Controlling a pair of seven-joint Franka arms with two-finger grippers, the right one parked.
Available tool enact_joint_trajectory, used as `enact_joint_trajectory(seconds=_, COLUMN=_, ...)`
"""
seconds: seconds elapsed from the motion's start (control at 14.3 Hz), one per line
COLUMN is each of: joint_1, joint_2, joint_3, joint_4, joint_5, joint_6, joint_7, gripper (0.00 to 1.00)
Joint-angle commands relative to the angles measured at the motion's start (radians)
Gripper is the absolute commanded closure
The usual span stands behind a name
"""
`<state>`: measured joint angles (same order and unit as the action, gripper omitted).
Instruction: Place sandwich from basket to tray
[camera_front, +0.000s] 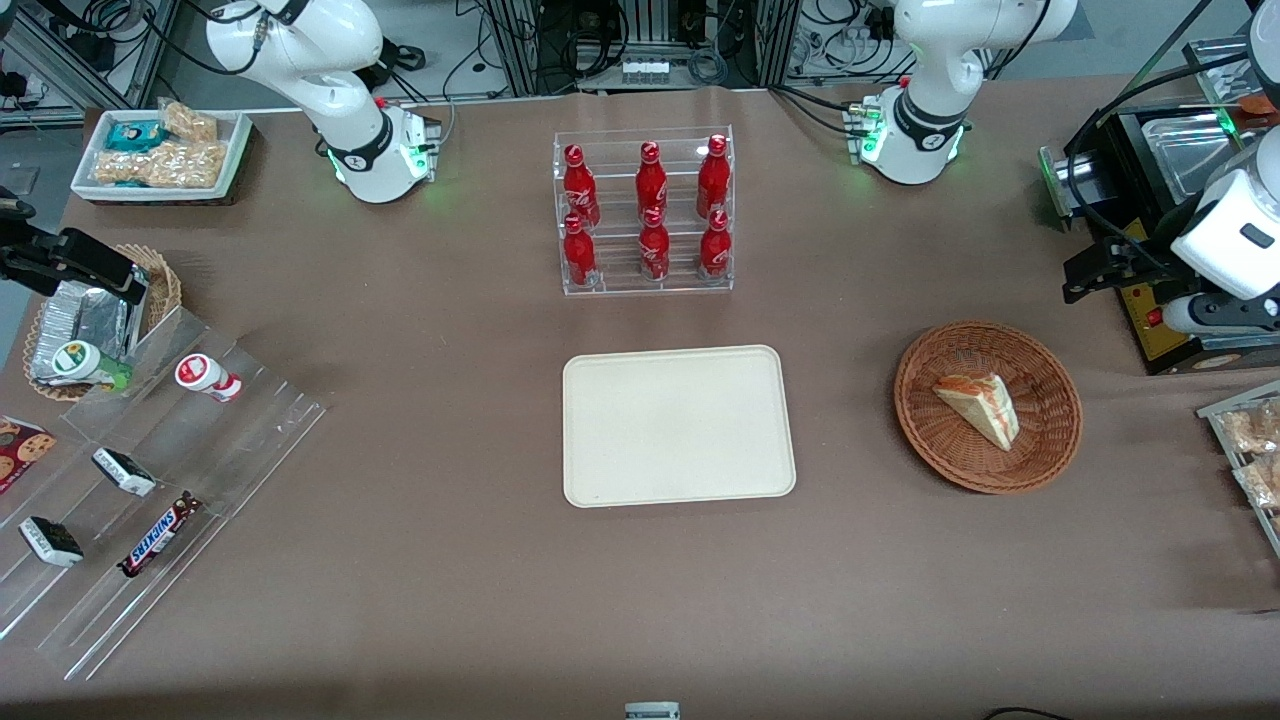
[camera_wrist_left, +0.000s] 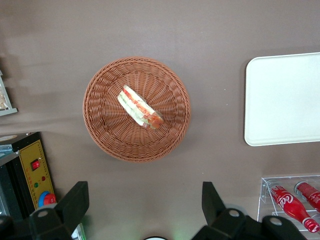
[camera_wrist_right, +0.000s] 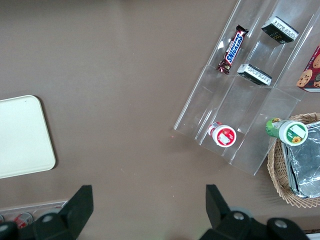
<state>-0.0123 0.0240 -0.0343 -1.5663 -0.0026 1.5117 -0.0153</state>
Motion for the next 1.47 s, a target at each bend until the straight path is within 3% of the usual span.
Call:
enact_joint_trajectory(seconds=0.0, joint_1=-0.006, joint_2=0.014, joint_3=0.005, joint_4=0.017, joint_5=0.007, joint_6=-0.024, joint_7=-0.018, gripper=0.0)
enact_joint_trajectory(seconds=0.14, joint_1=0.001, joint_2=0.04, joint_3=0.008, joint_4=0.009, joint_5=0.009, joint_6=-0.024, joint_7=-0.018, gripper=0.0)
enact_joint_trajectory(seconds=0.35, joint_1=0.003, joint_2=0.089, joint_3=0.01, joint_4=-0.053, joint_5=0.088, joint_6=0.027, joint_7=-0.029, gripper=0.0)
enact_joint_trajectory(seconds=0.84, joint_1=0.012, joint_2=0.093, joint_3=0.013, joint_4=-0.378, joint_5=0.085, joint_6=0.399, joint_7=-0.13, gripper=0.0)
enact_joint_trajectory(seconds=1.19, joint_1=0.02, joint_2=0.091, joint_3=0.013, joint_4=-0.543, joint_5=0.087, joint_6=0.591, joint_7=-0.333, gripper=0.0)
enact_joint_trajectory(seconds=1.4, joint_1=0.037, joint_2=0.093, joint_3=0.013, joint_4=-0.58, joint_5=0.04, joint_6=0.642, joint_7=-0.504, gripper=0.0)
